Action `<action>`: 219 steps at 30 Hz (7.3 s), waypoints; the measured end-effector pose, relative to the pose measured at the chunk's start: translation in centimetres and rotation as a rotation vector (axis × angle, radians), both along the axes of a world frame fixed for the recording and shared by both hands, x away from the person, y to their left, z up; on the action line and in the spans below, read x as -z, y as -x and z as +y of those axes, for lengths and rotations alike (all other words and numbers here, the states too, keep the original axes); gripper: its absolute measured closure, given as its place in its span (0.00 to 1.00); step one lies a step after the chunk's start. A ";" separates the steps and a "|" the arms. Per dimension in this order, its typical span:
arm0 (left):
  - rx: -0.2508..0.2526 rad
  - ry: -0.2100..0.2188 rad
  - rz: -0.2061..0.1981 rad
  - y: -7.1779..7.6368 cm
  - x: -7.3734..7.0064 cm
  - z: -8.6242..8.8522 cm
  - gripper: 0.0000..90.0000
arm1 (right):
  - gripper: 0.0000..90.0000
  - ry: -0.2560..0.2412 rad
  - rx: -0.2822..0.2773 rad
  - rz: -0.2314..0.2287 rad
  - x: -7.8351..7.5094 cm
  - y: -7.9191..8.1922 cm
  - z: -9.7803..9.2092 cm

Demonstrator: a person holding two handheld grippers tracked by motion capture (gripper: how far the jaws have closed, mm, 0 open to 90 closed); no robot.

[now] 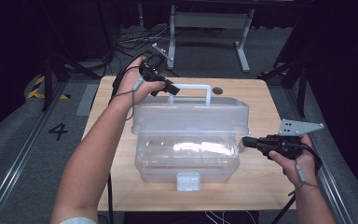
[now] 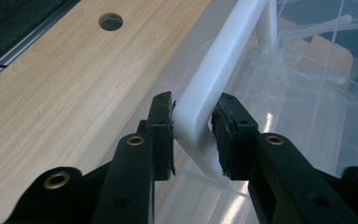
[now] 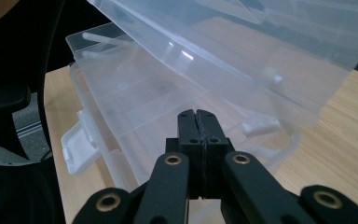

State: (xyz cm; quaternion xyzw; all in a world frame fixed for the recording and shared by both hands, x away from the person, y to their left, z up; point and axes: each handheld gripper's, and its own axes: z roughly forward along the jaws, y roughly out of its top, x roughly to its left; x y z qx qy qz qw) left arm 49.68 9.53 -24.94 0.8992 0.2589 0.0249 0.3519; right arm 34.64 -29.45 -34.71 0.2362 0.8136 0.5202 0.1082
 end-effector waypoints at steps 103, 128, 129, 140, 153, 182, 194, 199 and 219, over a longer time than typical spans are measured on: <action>-0.220 0.309 -0.242 12.9 6.6 9.9 1.00 | 1.00 -0.090 0.131 -0.149 -1.8 -4.4 2.4; -0.288 0.321 -0.295 11.6 6.4 8.9 1.00 | 1.00 -0.111 0.148 -0.165 -2.2 -3.9 1.9; -0.289 0.325 -0.295 11.5 6.4 8.9 1.00 | 1.00 -0.111 0.147 -0.168 -2.3 -3.8 1.8; -0.291 0.317 -0.305 11.3 6.3 8.9 1.00 | 1.00 -0.106 0.161 -0.179 -2.5 -3.0 1.2; -0.281 0.321 -0.307 10.7 6.1 9.0 1.00 | 0.91 -0.086 0.248 -0.213 -2.7 -2.4 0.5; -0.255 0.354 -0.297 9.4 6.1 9.3 1.00 | 0.59 -0.029 0.506 -0.290 -3.2 -5.6 4.4; -0.237 0.348 -0.298 9.4 6.2 9.0 1.00 | 0.77 -0.004 0.588 -0.341 -3.2 -6.1 5.5; -0.241 0.339 -0.304 9.5 6.1 9.0 0.99 | 0.80 0.004 0.615 -0.349 -3.3 -6.2 5.7; -0.265 0.290 -0.259 12.6 7.1 11.2 0.92 | 0.83 0.021 0.649 -0.271 -4.3 -7.5 6.0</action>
